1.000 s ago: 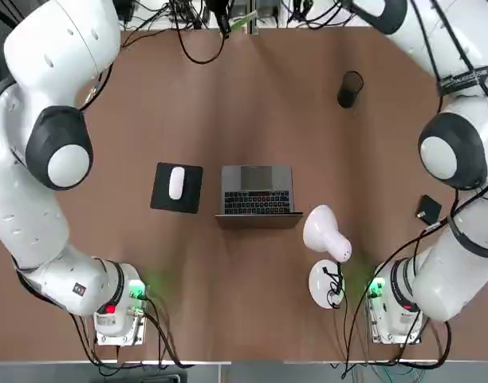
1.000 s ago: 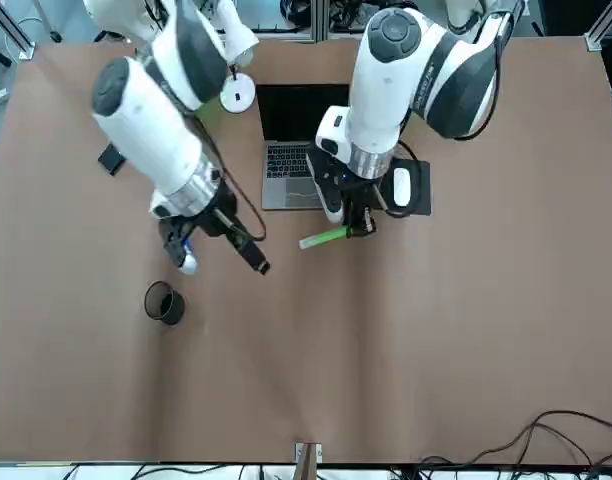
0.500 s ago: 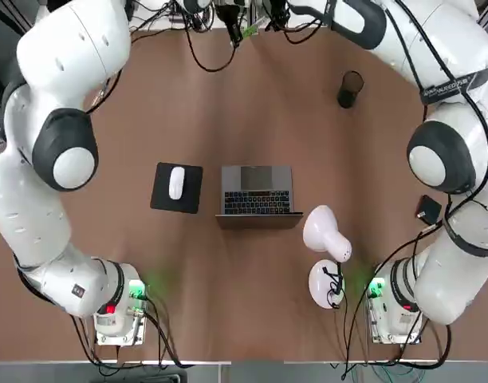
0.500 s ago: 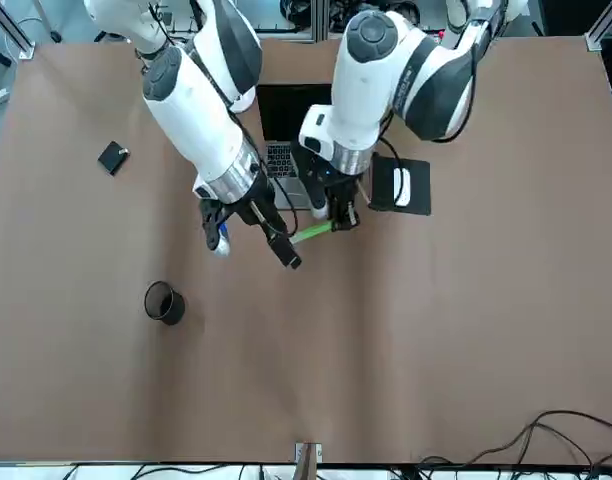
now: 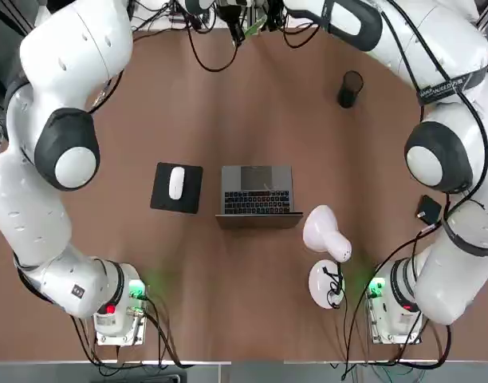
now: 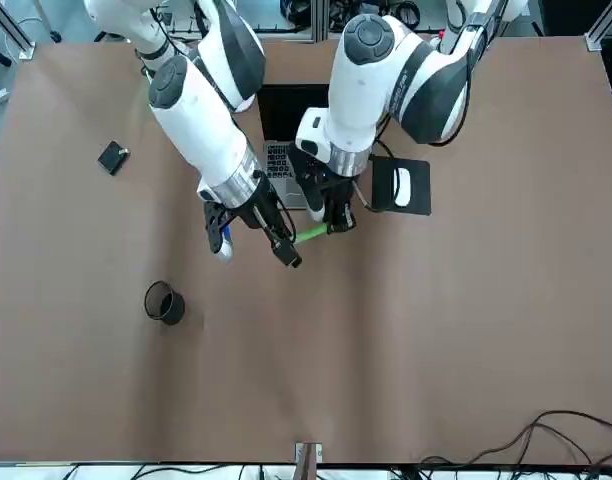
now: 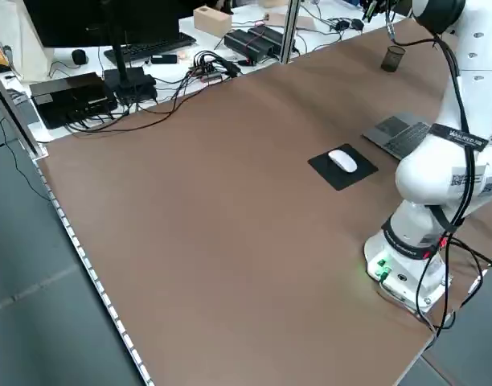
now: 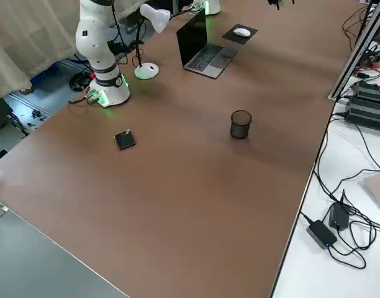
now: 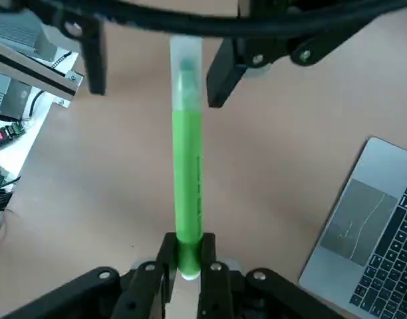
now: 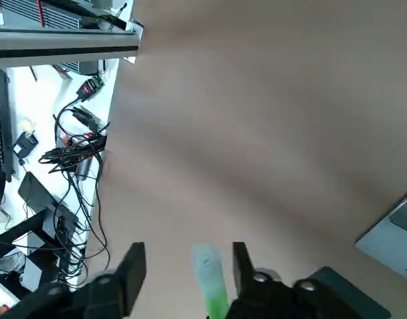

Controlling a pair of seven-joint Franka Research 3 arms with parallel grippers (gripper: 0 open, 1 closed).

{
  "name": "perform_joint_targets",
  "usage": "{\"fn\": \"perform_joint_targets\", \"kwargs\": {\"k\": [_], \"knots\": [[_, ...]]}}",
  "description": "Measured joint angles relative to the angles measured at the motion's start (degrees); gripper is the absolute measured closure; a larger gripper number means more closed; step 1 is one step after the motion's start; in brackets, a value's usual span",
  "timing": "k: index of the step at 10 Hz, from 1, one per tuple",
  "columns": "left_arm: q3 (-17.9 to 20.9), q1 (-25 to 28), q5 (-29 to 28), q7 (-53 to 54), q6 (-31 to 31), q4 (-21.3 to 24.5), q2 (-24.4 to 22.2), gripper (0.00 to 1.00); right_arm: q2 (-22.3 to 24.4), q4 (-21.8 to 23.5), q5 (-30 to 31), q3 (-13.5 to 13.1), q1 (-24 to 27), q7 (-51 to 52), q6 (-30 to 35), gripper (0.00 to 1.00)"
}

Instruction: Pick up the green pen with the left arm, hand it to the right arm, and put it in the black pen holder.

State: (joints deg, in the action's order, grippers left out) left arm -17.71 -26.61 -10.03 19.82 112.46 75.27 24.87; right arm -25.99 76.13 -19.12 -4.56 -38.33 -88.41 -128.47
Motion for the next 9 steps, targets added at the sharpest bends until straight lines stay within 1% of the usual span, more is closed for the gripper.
{"fn": "perform_joint_targets", "kwargs": {"k": [1, 2, 3, 4, 6, 7, 8, 9], "knots": [[0.0, 0.0, 0.0, -0.7, 0.0, -0.1, 0.0, 0.82, 0.0, 0.0, 0.0, 0.0, -0.1, -0.1, 0.0, 0.56], [0.0, 0.0, 0.0, -1.7, 0.0, -0.1, 0.0, 0.82, 0.0, 0.0, 0.0, 0.0, -0.3, -0.2, 0.1, 0.59], [0.2, 0.1, 0.0, -2.3, 0.0, -0.2, 0.0, 0.82, 0.0, 0.0, 0.0, 0.0, -0.3, -0.1, 0.7, 0.77], [0.2, 0.3, 0.0, -1.5, 0.0, -0.3, 0.0, 0.82, -0.1, 0.0, 0.1, -0.1, -0.3, 0.3, 1.0, 0.82], [0.2, 0.3, 0.0, -1.5, 0.0, -0.3, 0.0, 0.82, -0.1, 0.0, 0.1, -0.1, -0.3, 0.3, 1.0, 0.82], [0.3, 0.3, 0.0, -1.7, 0.0, -0.3, 0.0, 0.8, -0.1, 0.0, 0.1, -0.1, -0.3, 0.3, 1.1, 0.82], [0.4, 0.4, 0.0, -2.4, 0.2, -0.6, 0.0, 0.69, -0.1, -0.1, 0.0, -0.2, -0.3, 0.3, 0.9, 0.82], [0.4, 0.4, 0.0, -2.8, 0.2, -1.2, 0.0, 0.55, -0.1, -0.2, 0.0, -0.5, -0.1, 0.9, 0.6, 0.82]]}}
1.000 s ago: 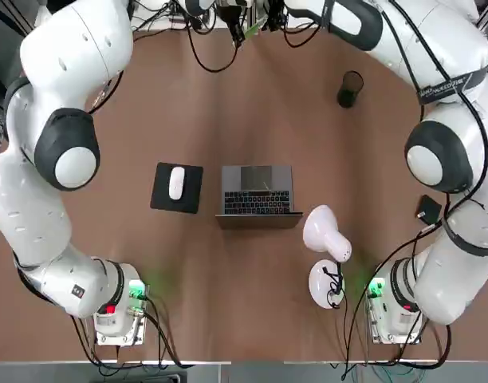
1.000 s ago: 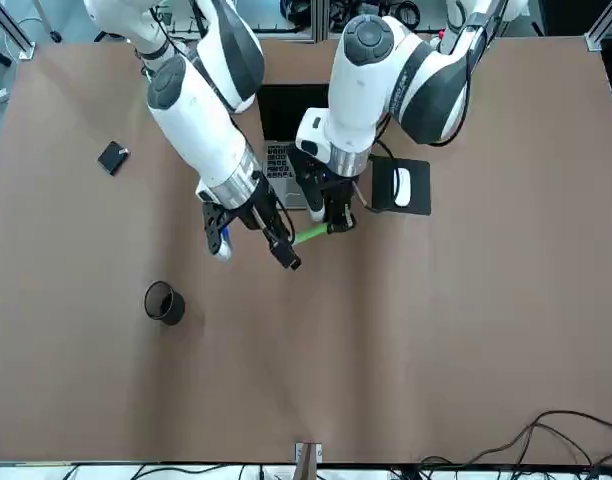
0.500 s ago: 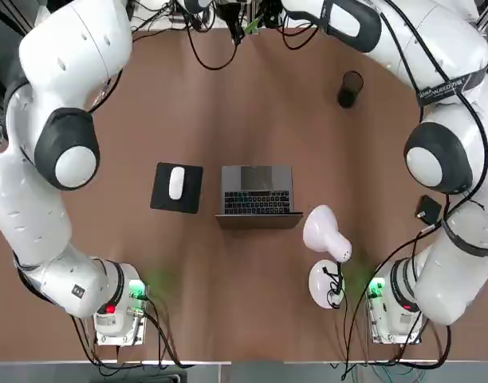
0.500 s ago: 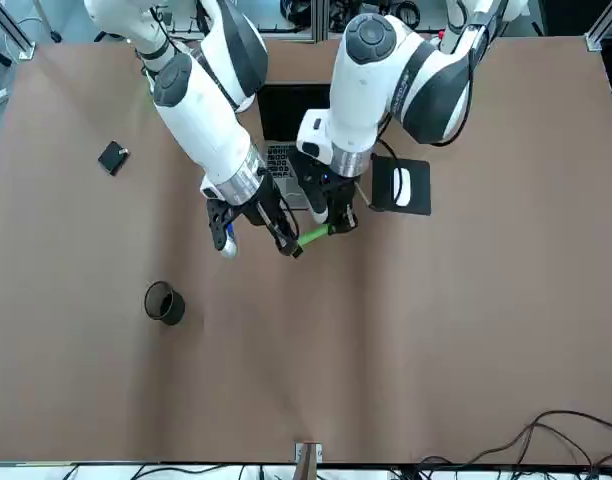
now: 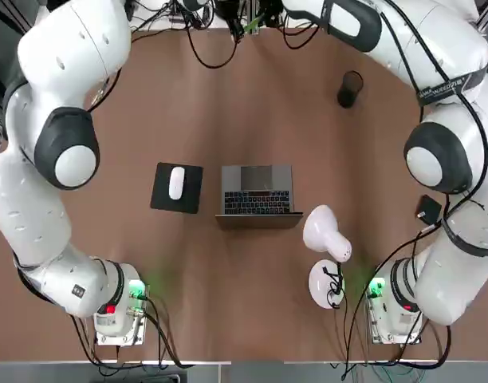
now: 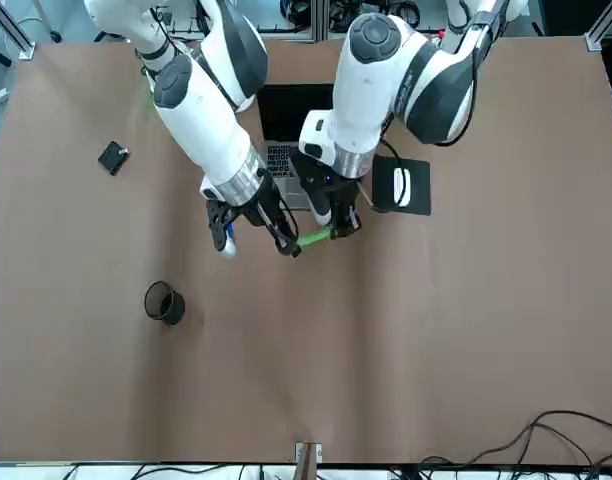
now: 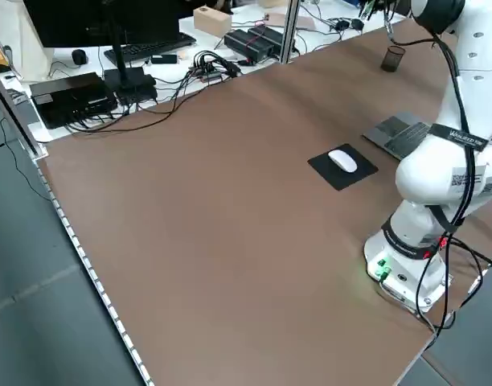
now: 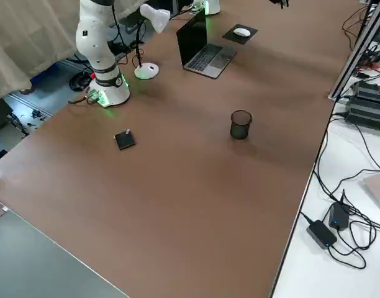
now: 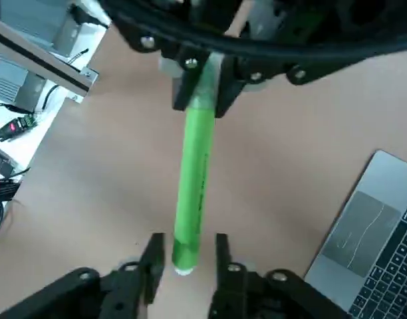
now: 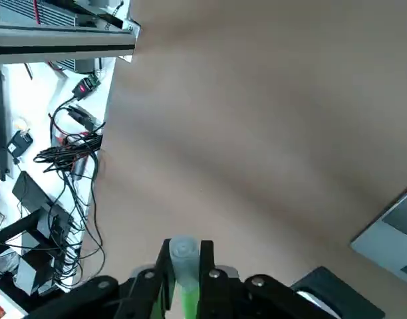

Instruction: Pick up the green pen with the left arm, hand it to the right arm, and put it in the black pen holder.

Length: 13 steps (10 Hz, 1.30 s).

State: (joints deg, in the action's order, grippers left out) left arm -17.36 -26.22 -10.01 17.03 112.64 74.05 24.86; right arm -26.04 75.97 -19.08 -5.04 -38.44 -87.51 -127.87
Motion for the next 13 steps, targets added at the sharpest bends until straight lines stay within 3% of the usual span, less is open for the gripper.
{"fn": "perform_joint_targets", "kwargs": {"k": [2, 4, 8, 10, 13], "knots": [[0.0, 0.1, 0.7, -1.5, -0.2, -0.6, -0.1, 0.24, 0.0, -0.1, 0.0, -0.4, 1.5, 8.6, -0.1, 0.82], [0.2, 2.3, 3.3, -2.3, -3.2, -0.8, -1.2, 0.01, 0.0, -0.2, -0.1, -0.6, 4.3, 25.3, 1.0, 0.82], [0.4, 8.0, 3.9, -15.6, -18.6, -0.9, -7.0, 0.0, -0.1, -0.4, -1.6, -0.9, 13.3, 60.2, 8.2, 0.82], [0.4, 12.4, 3.9, -17.4, -25.1, -1.0, -10.2, 0.0, -0.1, -0.4, -3.6, -1.0, 19.0, 78.1, 12.6, 0.82], [0.4, 19.2, 4.2, -21.2, -28.5, 0.2, -12.9, 0.0, -0.2, 0.4, -6.3, -1.1, 24.8, 106.3, 13.6, 0.82]]}}
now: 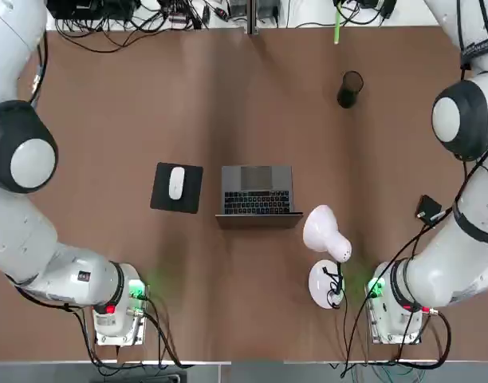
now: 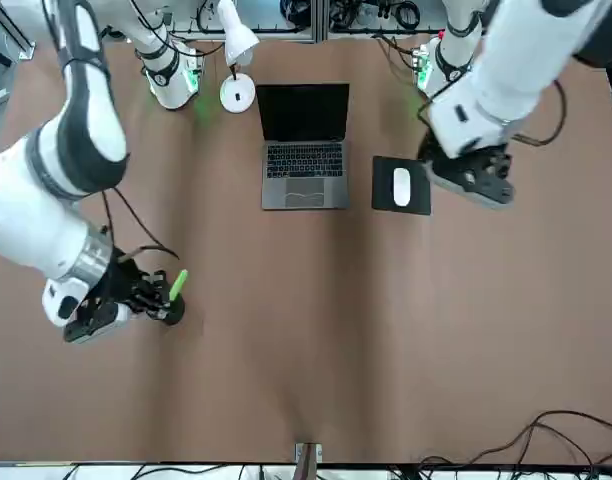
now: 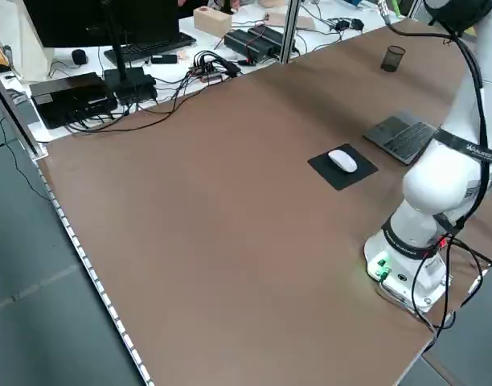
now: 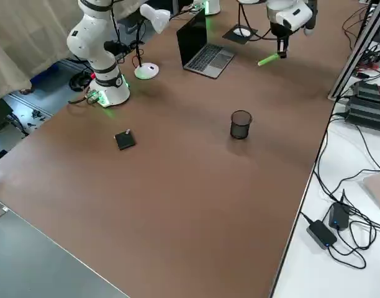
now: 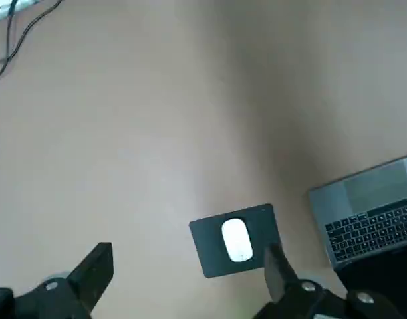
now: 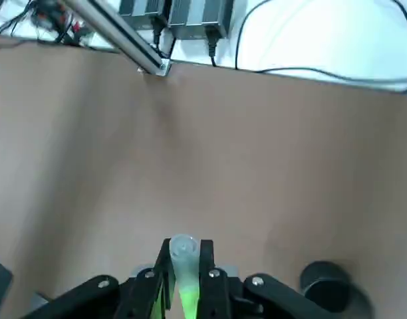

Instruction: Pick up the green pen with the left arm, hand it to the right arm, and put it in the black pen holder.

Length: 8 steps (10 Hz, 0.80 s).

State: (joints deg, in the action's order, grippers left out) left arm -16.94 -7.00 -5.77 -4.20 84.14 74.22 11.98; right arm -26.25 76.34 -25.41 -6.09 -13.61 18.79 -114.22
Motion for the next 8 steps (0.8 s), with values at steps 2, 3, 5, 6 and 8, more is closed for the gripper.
{"fn": "perform_joint_targets", "kwargs": {"k": [2, 3, 5, 6, 8], "knots": [[0.0, 6.2, 3.0, -0.2, 0.3, 1.2, -0.5, 0.0, -0.2, 1.6, -4.1, 0.0, 2.8, 13.5, 0.2, 0.82], [0.3, 8.7, 3.6, -0.2, 1.2, 2.4, -1.4, 0.0, -0.3, 3.0, -6.6, 0.0, 4.7, 22.0, 0.4, 0.82], [5.1, 7.4, 4.1, -0.2, 1.9, 6.4, -4.8, 0.0, -0.3, 6.3, -11.2, 0.0, 7.7, 34.0, 0.5, 0.82], [8.3, 6.0, 4.7, 0.0, 2.4, 8.7, -6.9, 0.0, -0.2, 8.1, -13.5, 0.0, 8.8, 37.5, 0.5, 0.82], [12.8, 4.8, 5.4, 1.4, 3.4, 12.6, -10.3, 0.0, -0.1, 13.0, -19.5, 0.0, 10.2, 45.8, -0.7, 0.82]]}}
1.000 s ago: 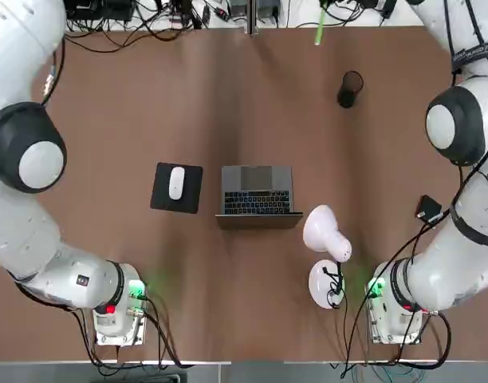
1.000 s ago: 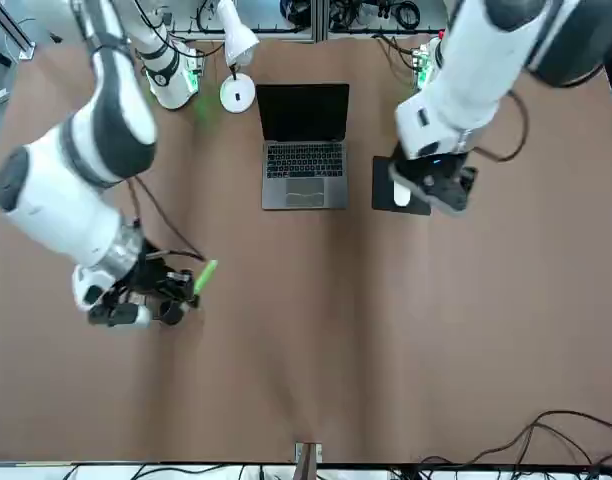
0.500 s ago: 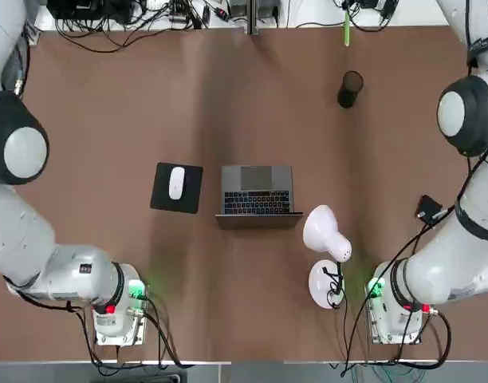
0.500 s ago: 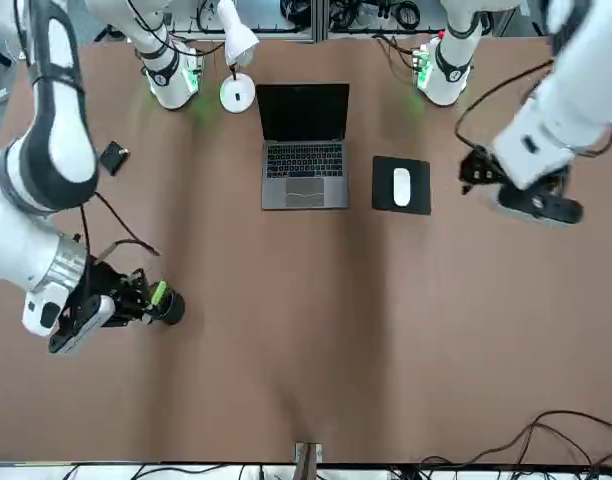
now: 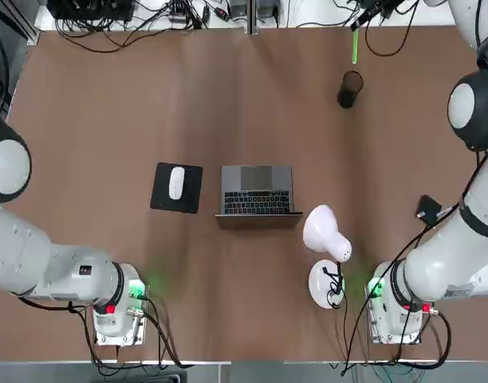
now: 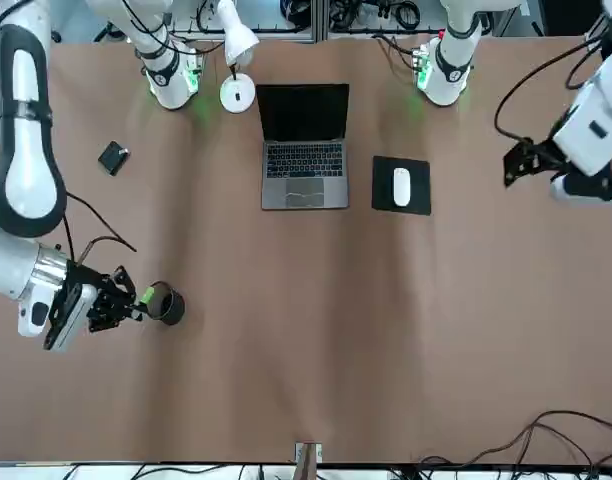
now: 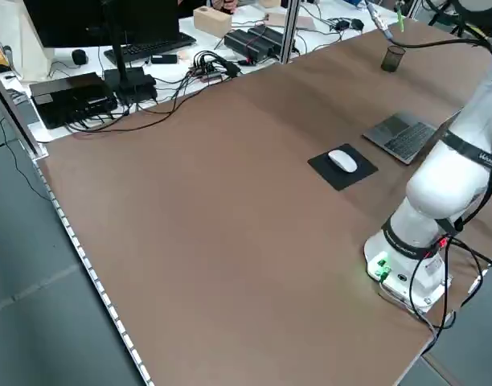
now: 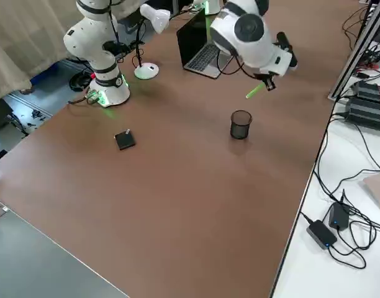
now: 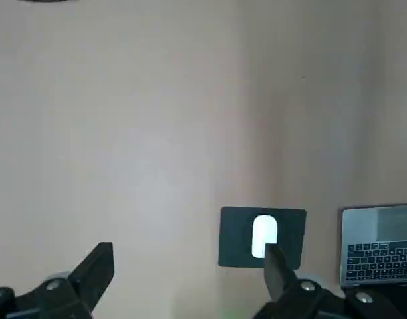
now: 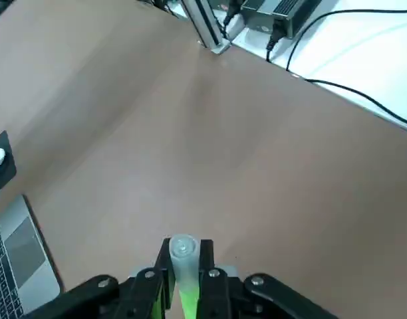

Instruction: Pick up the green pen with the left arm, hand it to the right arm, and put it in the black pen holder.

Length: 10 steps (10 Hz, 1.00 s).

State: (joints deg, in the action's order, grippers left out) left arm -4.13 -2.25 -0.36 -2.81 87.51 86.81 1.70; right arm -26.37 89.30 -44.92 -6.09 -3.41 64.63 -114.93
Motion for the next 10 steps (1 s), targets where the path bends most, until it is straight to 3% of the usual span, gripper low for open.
{"fn": "perform_joint_targets", "kwargs": {"k": [4, 8, 10], "knots": [[1.9, 0.6, 0.0, 3.5, 3.9, 8.0, -3.1, 0.0, 0.0, 9.5, -9.8, 0.0, 1.9, 19.5, -7.7, 0.82], [2.8, 0.6, 0.1, 3.7, 6.6, 10.4, -4.4, 0.0, -2.1, 12.0, -16.5, 0.0, 2.3, 29.8, -8.2, 0.82], [2.8, 0.5, 0.1, 0.4, 7.0, 10.4, -4.4, 0.0, -4.3, 12.0, -16.9, -0.1, 3.4, 31.9, -8.2, 0.82]]}}
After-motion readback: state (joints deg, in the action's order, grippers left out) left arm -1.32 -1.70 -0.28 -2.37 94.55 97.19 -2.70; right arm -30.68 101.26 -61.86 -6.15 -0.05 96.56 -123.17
